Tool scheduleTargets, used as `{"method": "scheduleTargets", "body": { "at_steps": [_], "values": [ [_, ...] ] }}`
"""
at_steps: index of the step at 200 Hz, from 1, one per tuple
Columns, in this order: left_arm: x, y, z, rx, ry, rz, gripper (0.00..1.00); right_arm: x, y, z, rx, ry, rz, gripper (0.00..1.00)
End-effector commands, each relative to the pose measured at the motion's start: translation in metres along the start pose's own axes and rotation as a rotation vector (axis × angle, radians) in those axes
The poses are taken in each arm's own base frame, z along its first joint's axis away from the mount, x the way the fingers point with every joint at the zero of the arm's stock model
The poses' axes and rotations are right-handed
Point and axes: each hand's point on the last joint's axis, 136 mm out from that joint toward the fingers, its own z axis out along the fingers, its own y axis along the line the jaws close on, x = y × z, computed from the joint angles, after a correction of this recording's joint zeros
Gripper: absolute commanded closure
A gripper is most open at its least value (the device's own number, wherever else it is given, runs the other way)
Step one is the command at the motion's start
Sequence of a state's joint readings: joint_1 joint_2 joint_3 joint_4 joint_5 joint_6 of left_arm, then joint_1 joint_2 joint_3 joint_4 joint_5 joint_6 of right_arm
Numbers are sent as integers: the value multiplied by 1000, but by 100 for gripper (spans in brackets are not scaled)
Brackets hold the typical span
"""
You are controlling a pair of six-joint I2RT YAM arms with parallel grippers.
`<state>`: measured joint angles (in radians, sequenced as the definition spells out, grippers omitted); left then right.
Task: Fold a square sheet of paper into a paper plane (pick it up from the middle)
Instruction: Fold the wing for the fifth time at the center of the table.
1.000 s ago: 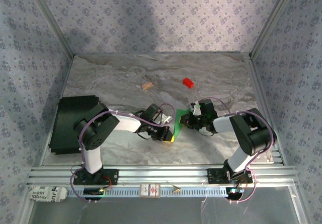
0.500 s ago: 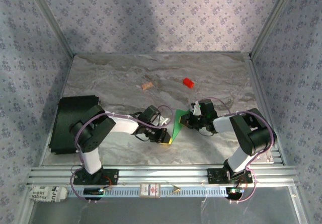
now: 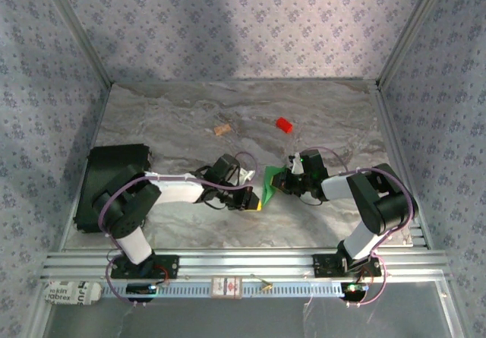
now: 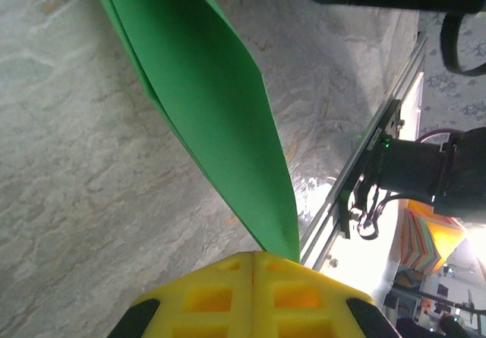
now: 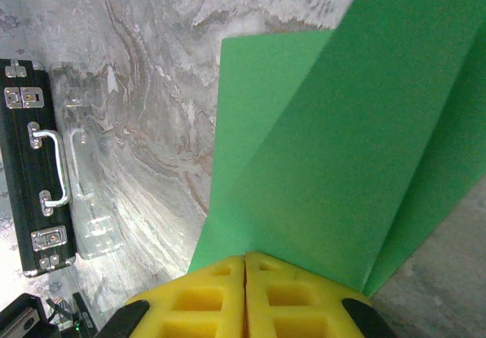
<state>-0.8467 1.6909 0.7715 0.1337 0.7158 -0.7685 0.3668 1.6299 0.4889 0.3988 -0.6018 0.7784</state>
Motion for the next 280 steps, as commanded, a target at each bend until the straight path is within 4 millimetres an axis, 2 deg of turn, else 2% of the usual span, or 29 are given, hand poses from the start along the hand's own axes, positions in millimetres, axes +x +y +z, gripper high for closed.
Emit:
{"method": "scheduleTargets", "body": {
  "at_steps": [1,46,64,77,101,126,144,177,215,251,280],
  "values": [
    [-13,-18,-9,5,-50,46,96,18,-51,-3,194,15,100,91],
    [3,7,-23,-66,-76,-3,93,17,-51,-4,196,14,101,90],
    [4,10,-30,-76,-108,-9,92,18,-51,-4,194,15,98,90],
    [-1,3,-32,-59,-119,8,92,18,-51,-4,197,17,97,90],
    [-15,-22,-27,13,-107,48,94,18,-50,-4,195,17,97,90],
    [-26,-45,-12,73,-65,85,94,18,-50,-5,198,17,98,90],
    [-32,-51,3,83,-29,96,94,18,-50,-6,197,16,97,90],
    [-42,-36,25,18,2,79,94,17,-49,-6,194,14,97,90],
    [-49,-22,38,-25,11,77,94,17,-48,-6,194,17,93,90],
    [-42,5,41,-109,24,62,94,18,-50,-8,199,13,95,90],
    [-32,18,43,-133,40,49,94,18,-51,-9,201,12,98,90]
  ]
}}
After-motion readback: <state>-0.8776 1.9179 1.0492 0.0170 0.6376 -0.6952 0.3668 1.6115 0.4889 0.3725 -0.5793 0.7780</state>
